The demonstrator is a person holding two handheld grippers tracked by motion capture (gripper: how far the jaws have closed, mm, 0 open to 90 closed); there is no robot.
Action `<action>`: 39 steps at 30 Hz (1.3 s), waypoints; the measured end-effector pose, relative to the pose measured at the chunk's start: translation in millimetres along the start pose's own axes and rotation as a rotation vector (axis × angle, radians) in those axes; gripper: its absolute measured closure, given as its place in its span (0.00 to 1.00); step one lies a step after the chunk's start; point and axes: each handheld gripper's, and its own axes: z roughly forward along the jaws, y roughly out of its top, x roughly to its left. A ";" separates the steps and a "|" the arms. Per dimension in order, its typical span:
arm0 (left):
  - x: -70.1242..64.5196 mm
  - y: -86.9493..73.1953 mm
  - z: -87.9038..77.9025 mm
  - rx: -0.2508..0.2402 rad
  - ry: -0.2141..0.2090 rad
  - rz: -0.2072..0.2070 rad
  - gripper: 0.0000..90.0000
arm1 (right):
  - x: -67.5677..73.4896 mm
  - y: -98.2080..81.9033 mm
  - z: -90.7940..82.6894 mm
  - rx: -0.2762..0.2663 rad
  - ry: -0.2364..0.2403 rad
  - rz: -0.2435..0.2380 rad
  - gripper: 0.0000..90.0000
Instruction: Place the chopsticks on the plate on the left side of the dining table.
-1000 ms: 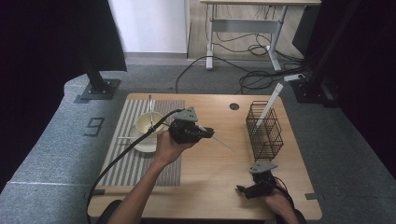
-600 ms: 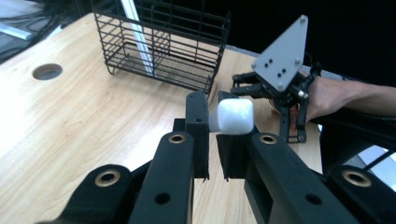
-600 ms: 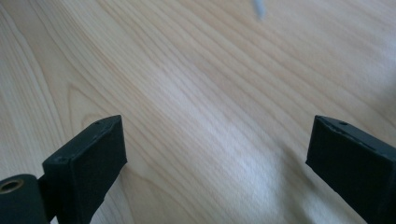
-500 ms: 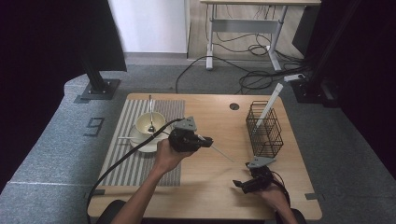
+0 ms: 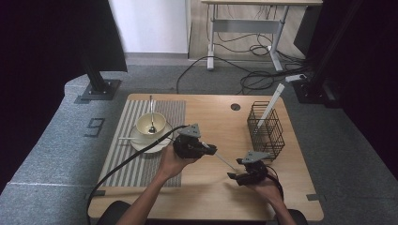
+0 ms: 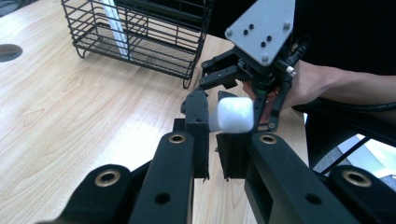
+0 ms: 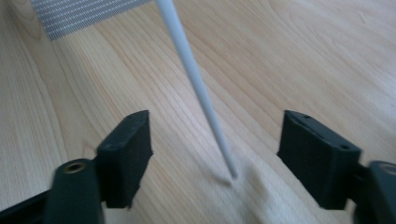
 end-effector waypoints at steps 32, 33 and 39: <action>-1.6 2.7 -10.3 -0.089 0.142 0.036 0.56 | 19.1 19.6 -1.5 -0.052 0.072 -0.163 0.95; -1.4 2.7 -10.9 -0.097 0.157 0.037 0.52 | 18.9 19.2 -1.2 -0.045 0.074 -0.163 0.95; 0.3 -0.8 -12.0 -0.103 0.240 0.055 0.42 | 19.5 17.8 -0.3 -0.032 0.083 -0.161 0.95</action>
